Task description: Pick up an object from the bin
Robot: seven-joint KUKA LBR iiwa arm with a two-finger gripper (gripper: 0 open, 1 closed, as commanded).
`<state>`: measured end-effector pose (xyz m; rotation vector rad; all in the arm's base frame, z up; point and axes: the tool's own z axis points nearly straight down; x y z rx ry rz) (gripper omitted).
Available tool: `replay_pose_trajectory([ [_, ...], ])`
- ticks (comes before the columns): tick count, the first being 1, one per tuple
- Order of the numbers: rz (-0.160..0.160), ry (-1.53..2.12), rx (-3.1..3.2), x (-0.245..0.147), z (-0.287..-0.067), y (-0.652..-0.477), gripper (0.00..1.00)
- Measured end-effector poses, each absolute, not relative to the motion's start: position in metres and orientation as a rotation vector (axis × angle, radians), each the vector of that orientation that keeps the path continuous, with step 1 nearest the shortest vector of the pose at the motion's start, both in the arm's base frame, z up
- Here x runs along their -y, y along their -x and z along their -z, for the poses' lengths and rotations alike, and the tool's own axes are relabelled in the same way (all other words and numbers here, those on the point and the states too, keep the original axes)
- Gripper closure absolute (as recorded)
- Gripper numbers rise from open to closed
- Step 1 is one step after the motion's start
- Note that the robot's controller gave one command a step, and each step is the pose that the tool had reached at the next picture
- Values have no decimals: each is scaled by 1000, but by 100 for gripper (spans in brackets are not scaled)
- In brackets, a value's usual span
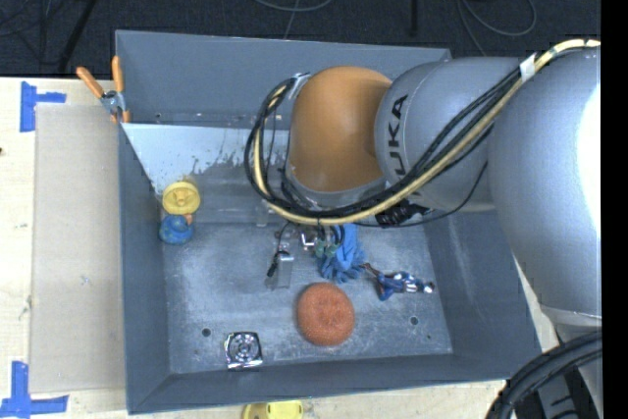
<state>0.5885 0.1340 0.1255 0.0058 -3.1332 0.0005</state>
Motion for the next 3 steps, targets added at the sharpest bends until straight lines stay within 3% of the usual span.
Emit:
replay_pose_trajectory([
  [1, 1, -2, 3140, -134, -130, -590, 0],
  [2, 5, -152, 3142, -109, -111, -592, 0],
  [3, -3, -278, 3129, -76, -81, -550, 0],
])
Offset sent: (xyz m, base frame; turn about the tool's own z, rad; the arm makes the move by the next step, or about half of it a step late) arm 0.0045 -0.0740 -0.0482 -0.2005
